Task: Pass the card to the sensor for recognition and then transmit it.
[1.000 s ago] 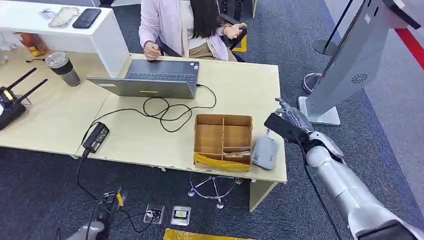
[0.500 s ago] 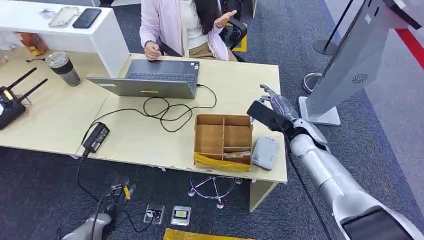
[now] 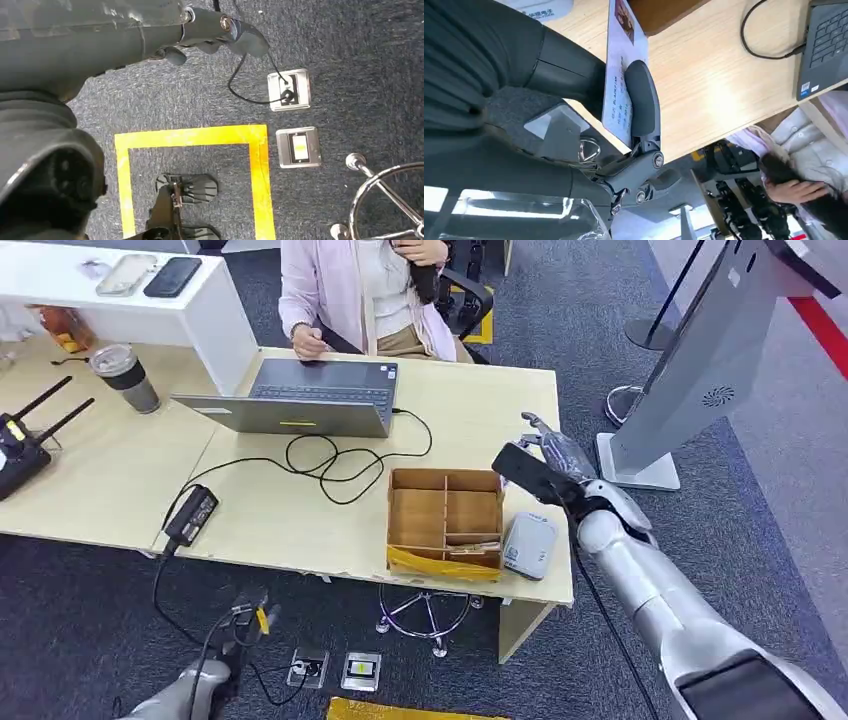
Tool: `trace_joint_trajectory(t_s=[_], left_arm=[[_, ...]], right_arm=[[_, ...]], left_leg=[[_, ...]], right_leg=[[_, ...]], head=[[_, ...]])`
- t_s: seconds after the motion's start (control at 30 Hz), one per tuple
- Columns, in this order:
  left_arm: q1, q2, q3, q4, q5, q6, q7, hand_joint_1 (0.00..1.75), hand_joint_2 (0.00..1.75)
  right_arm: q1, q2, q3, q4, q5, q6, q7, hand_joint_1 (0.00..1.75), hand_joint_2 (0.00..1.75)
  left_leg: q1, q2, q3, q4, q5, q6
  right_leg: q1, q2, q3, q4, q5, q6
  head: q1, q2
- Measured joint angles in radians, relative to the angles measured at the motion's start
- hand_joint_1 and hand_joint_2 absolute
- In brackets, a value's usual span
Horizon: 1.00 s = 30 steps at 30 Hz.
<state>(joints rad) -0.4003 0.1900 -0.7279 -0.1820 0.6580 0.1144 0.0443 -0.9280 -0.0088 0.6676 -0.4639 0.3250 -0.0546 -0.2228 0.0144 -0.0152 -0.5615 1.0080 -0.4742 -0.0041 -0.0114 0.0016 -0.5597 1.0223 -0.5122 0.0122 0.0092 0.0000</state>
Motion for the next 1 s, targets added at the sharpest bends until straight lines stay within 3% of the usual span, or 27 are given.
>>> trace_joint_trajectory(t_s=[1.0], left_arm=[[-0.021, -0.01, -0.019, 0.0, -0.004, -0.02, 0.005, 0.0, 0.0]], right_arm=[[-0.033, 0.027, 0.0, 0.026, 0.055, -0.013, 0.019, 1.75, 1.75]], left_leg=[[0.0, 0.0, -0.001, 0.0, 0.0, 0.0]], right_leg=[[0.0, 0.0, 0.0, 0.0, 0.0, 0.0]], head=[[0.0, 0.0]])
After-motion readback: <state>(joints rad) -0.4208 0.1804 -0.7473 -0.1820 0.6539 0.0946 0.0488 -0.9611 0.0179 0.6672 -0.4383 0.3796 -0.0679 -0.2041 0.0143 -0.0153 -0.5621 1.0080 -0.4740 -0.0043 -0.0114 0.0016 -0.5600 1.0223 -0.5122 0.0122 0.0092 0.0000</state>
